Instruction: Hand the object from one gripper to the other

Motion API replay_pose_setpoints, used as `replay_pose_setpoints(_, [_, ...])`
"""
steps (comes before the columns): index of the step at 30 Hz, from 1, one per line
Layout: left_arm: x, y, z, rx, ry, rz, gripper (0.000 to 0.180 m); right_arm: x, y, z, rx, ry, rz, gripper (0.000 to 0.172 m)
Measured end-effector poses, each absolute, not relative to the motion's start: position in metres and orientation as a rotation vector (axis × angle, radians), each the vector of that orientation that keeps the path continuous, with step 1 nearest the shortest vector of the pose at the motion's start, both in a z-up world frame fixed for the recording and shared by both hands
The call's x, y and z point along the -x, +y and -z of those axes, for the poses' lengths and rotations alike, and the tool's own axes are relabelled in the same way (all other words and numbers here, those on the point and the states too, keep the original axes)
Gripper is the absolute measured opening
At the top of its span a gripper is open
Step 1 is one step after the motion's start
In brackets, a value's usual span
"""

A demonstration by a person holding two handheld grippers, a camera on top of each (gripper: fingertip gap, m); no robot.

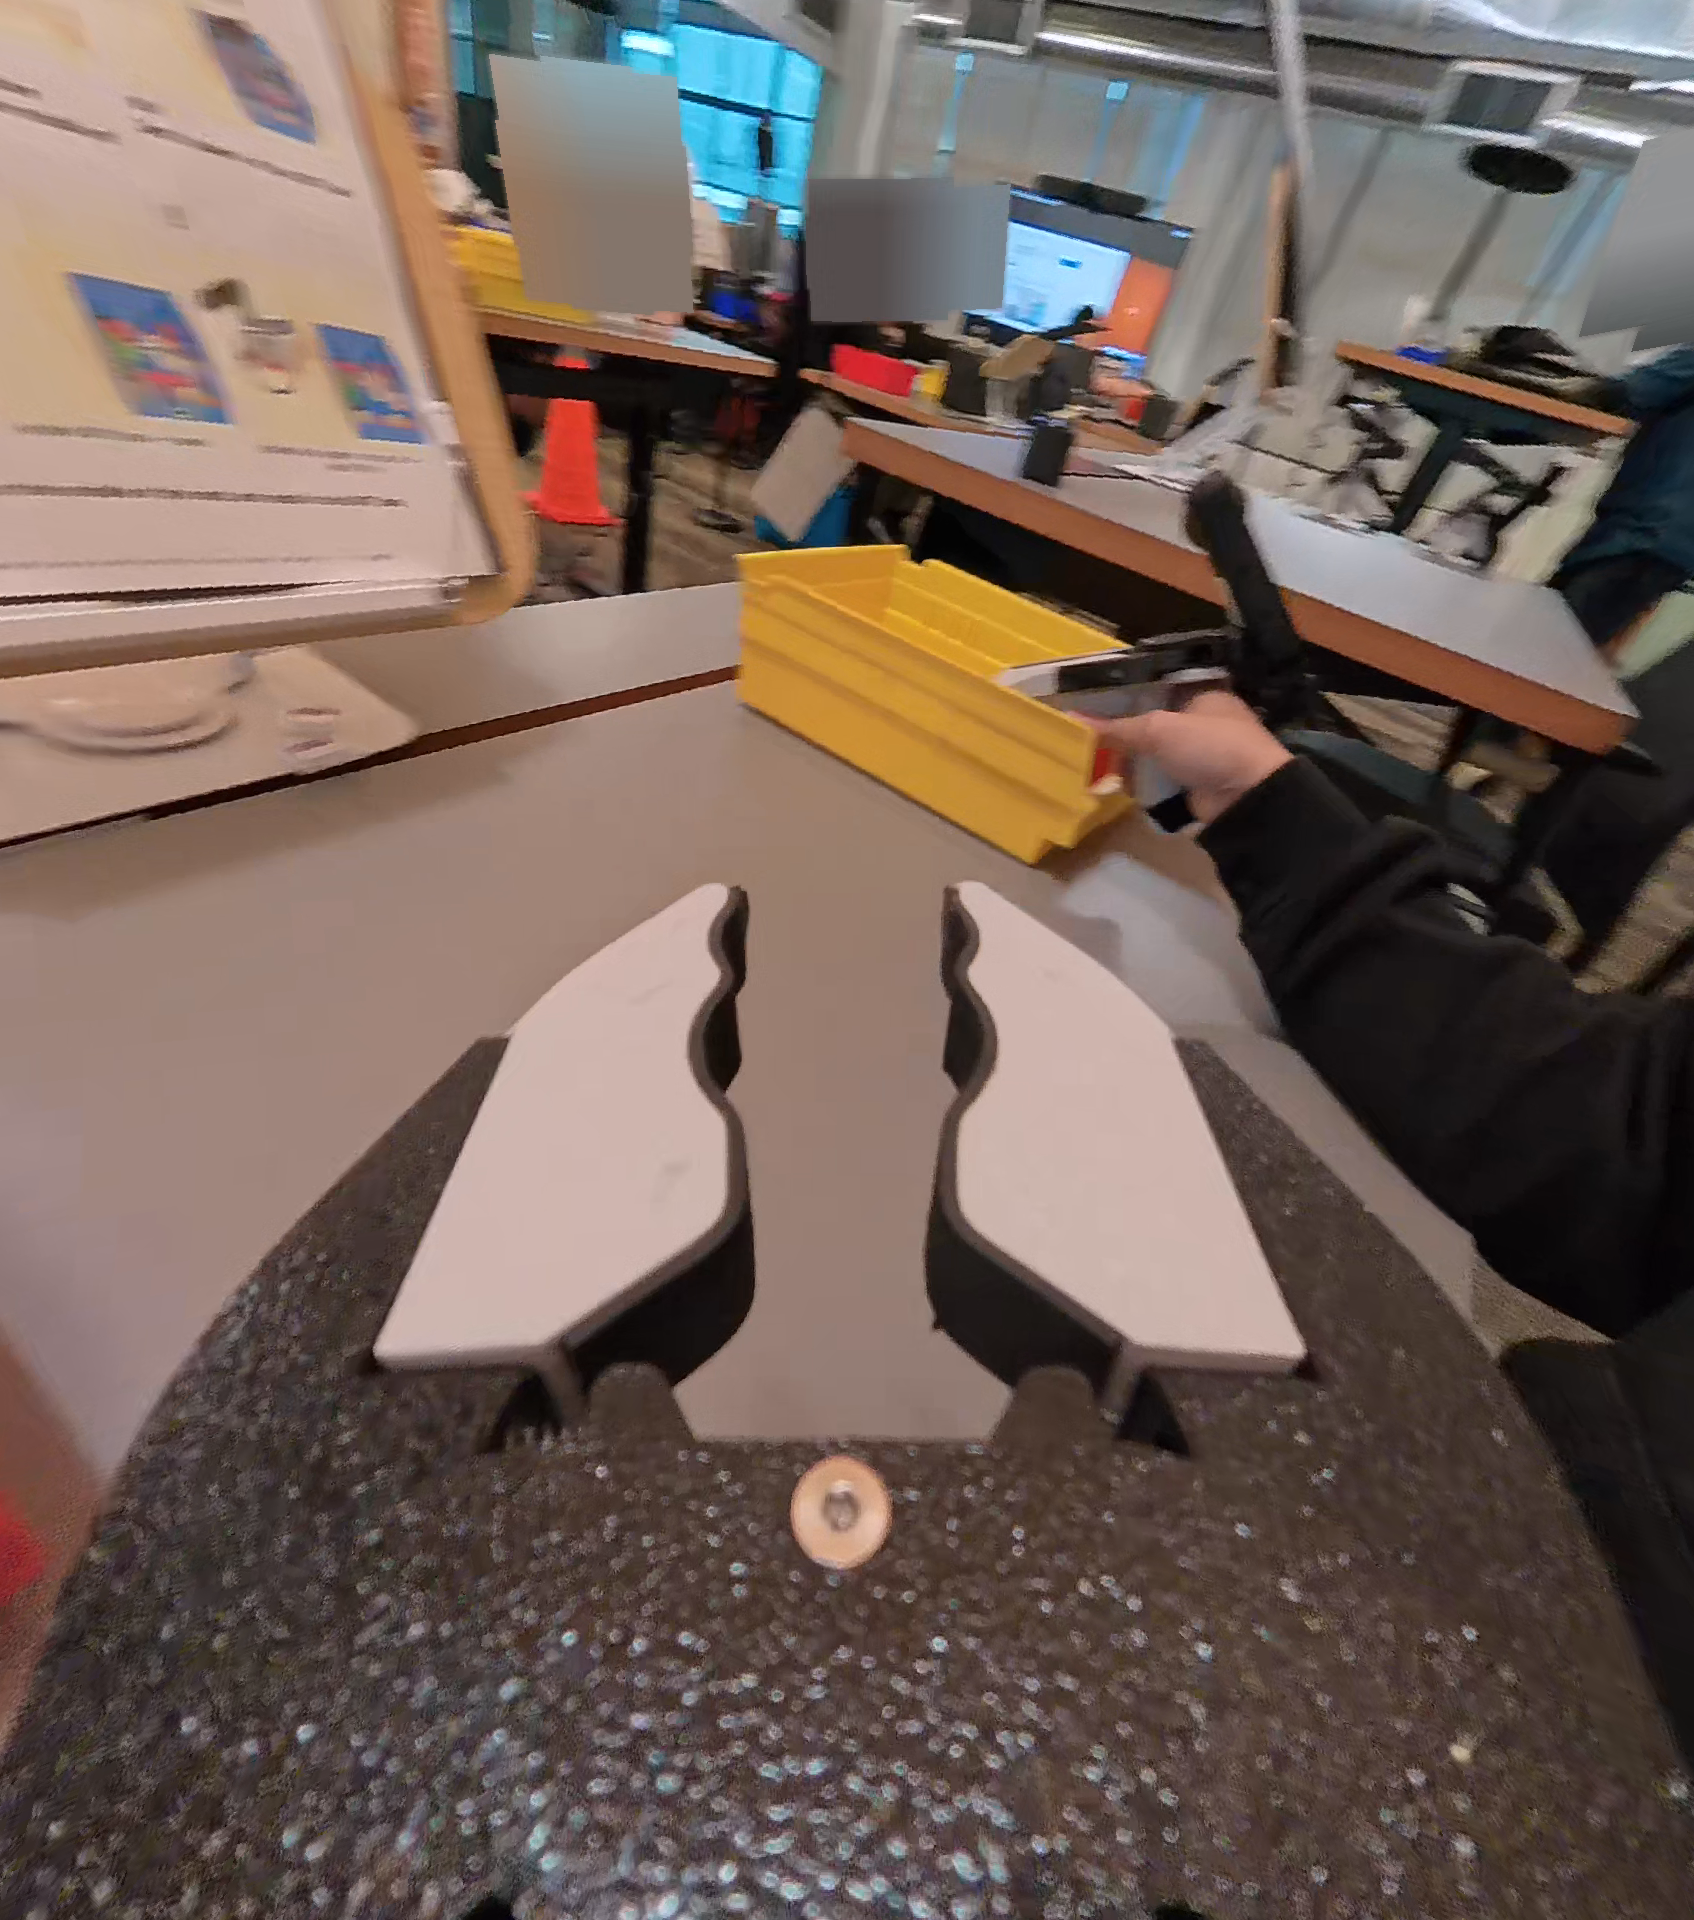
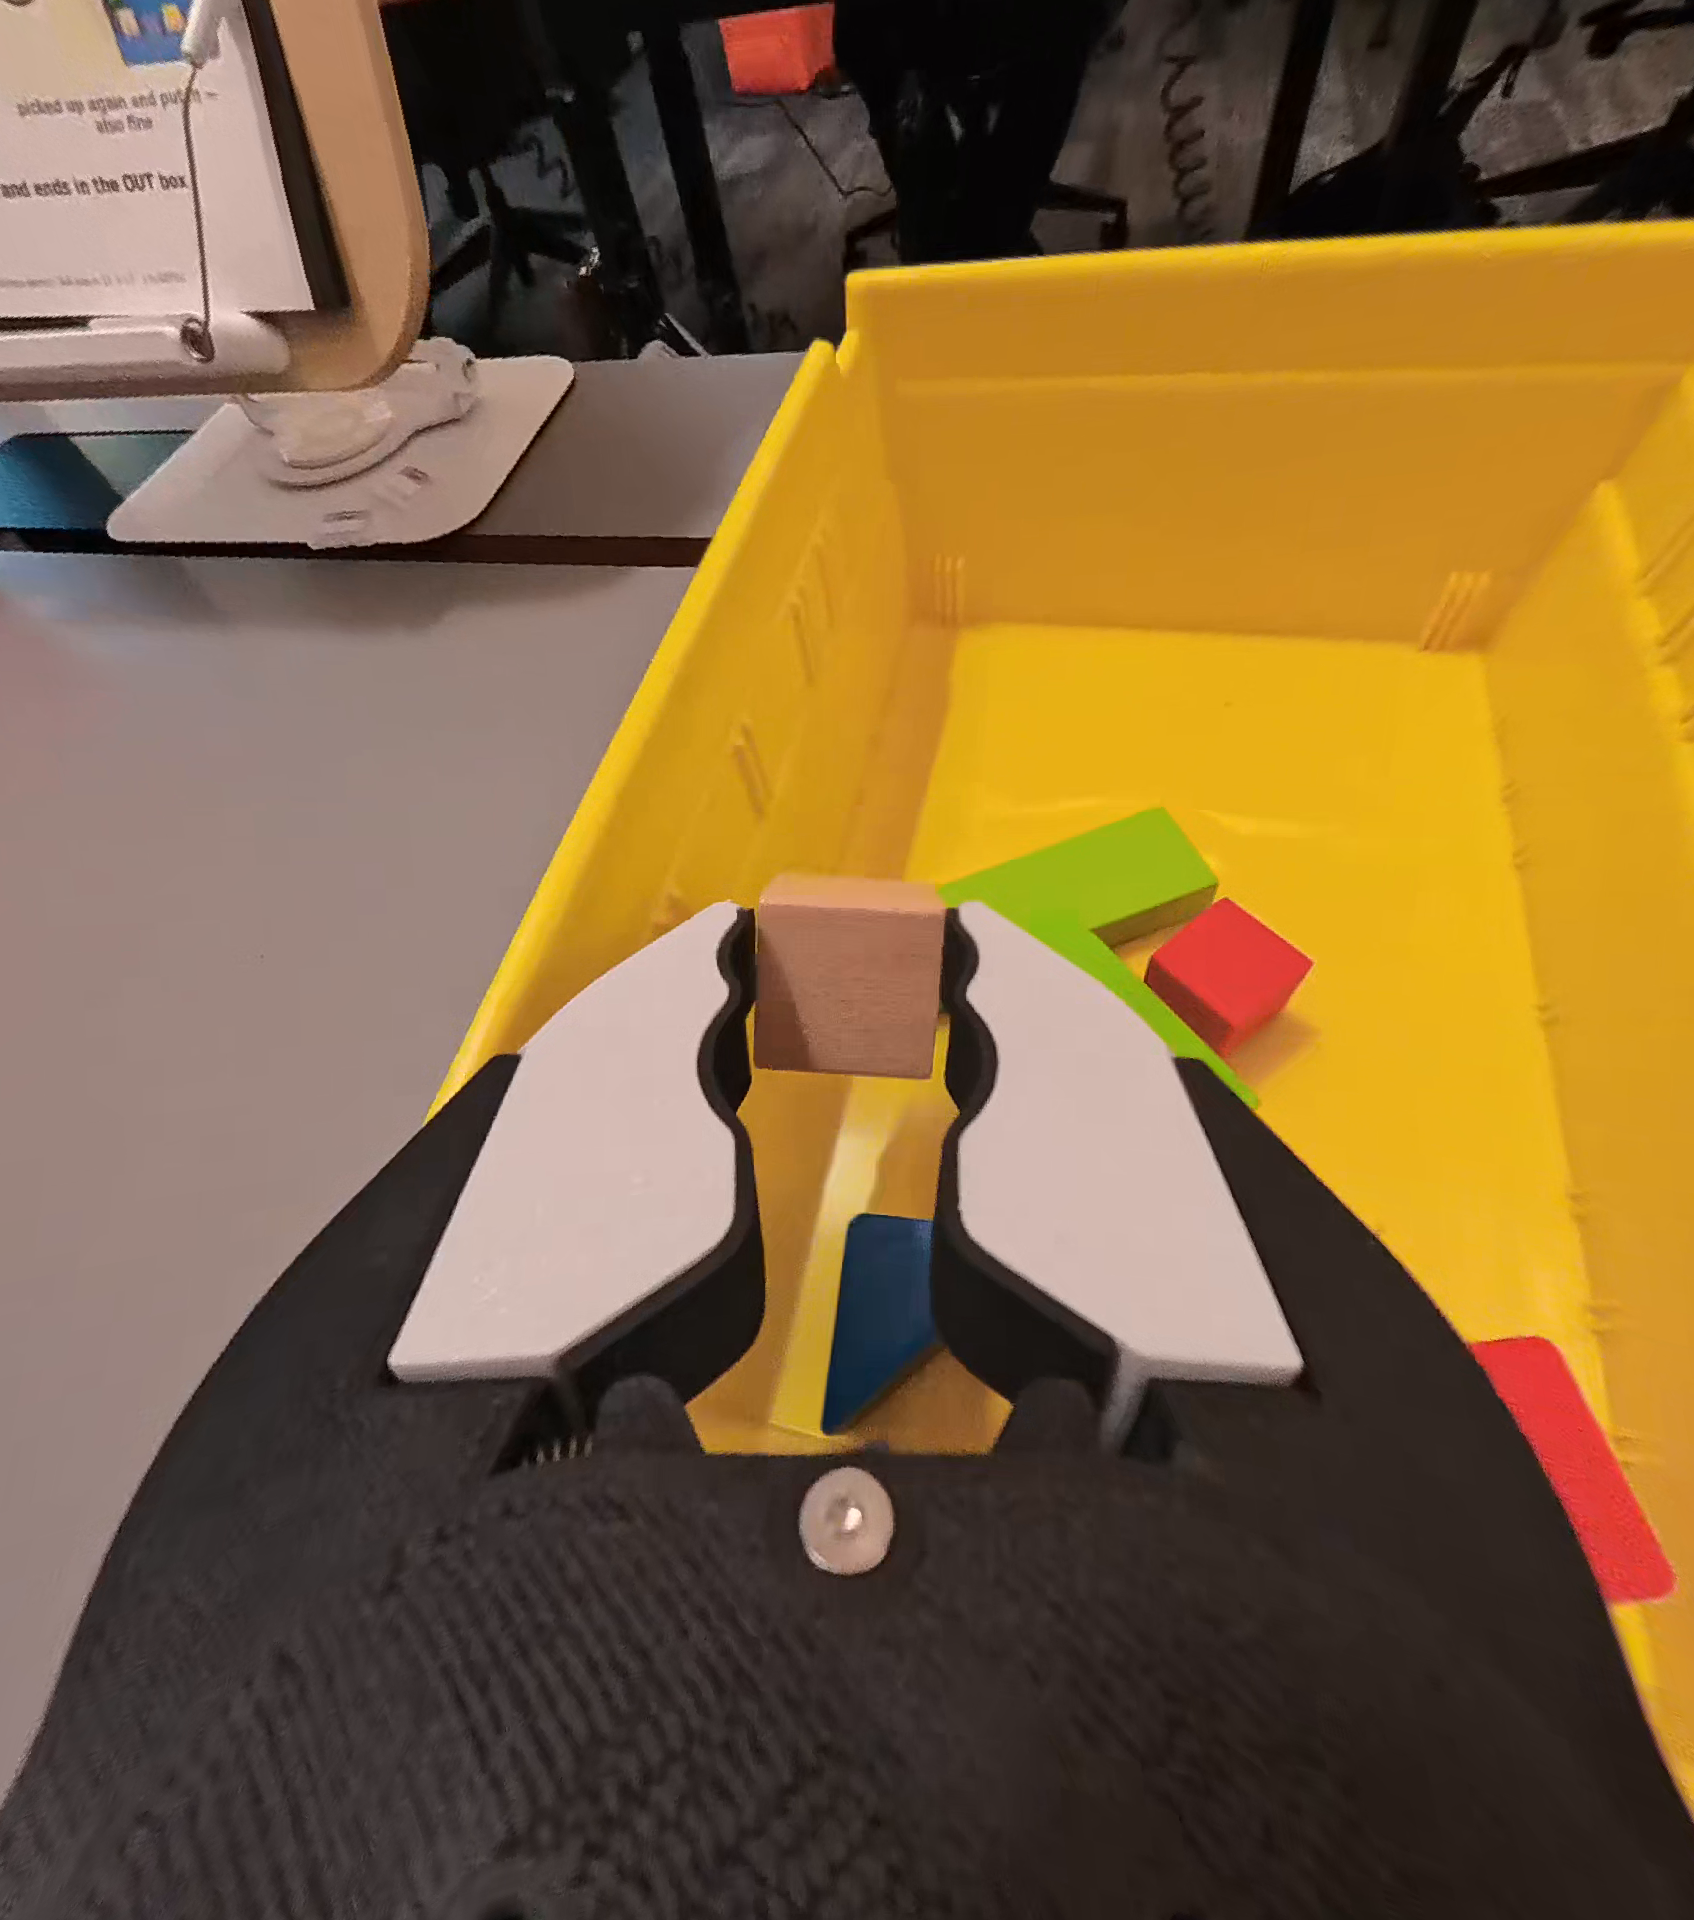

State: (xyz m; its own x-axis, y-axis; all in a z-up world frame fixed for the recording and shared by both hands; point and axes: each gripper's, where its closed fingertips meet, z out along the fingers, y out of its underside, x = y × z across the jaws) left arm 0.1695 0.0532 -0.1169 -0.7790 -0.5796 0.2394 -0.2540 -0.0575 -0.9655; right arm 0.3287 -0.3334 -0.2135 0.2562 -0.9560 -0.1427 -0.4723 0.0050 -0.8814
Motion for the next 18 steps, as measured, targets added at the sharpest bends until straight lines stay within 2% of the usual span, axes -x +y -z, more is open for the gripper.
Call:
replay_pose_setpoints(4, [-0.18,0.107,0.127,1.122,1.841,1.741,0.036,-0.33,-0.333,0.208,1.591,1.341,0.674,0.034])
replay_pose_setpoints(6, [-0.19,0.143,0.139,1.274,1.784,1.591,0.036,-0.331,-0.333,0.196,1.533,1.319,0.692,0.047])
replay_pose_setpoints(9, [-0.203,0.201,0.162,1.553,1.733,1.318,0.045,-0.33,-0.337,0.178,1.461,1.312,0.746,0.056])
replay_pose_setpoints(12, [-0.223,0.247,0.177,1.774,1.649,1.119,0.053,-0.327,-0.337,0.167,1.475,1.294,0.799,0.057])
replay_pose_setpoints(16, [-0.252,0.262,0.195,1.939,1.727,1.004,0.059,-0.326,-0.326,0.156,1.471,1.244,0.803,0.058])
replay_pose_setpoints(18, [-0.266,0.263,0.201,1.953,1.79,0.956,0.055,-0.325,-0.32,0.153,1.479,1.222,0.792,0.057])
